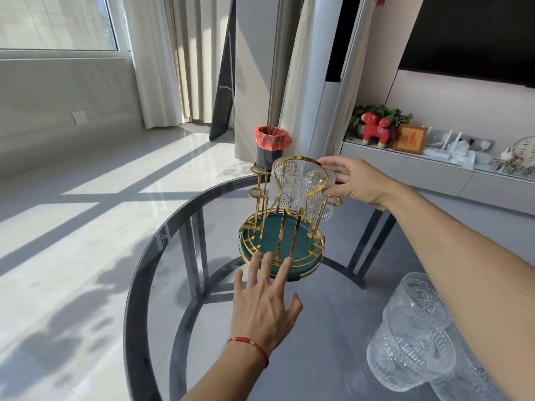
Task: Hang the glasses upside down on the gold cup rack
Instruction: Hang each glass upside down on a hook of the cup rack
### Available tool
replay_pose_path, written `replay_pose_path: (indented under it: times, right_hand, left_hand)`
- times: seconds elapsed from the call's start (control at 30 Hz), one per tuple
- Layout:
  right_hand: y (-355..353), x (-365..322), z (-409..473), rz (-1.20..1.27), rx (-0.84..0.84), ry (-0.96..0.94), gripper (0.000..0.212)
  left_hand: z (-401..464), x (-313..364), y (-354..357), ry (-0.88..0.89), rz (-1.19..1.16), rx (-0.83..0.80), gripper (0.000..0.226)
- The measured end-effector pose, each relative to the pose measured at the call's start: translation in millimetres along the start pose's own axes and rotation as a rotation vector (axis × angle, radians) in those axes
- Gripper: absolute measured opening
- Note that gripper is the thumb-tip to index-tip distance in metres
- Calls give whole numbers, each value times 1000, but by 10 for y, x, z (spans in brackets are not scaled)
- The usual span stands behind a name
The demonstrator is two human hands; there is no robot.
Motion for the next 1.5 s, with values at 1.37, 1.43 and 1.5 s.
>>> replay_pose_path:
  times: [1.37,1.43,1.5]
  right_hand:
    - [270,1005,-3437,133,739,-18,21]
    - [349,1011,-3356,129,668,-3,19]
    - [472,1019,-3255,106,574,8,20]
  left_hand:
    - [-311,1469,-466,126,-778,-39,82]
    - [-317,1262,-498,60,-827,-47,82]
    - [-309,1065,-553,8,-877,-44,85]
Point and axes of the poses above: each hand's wrist, its own z-axis towards the middle knuckle, its own y-axis out of the palm, x = y × z, the point moved 9 cm from there along z, towards the middle knuckle, and after that the axes turned 12 degrees about y, right-handed, at the moved point
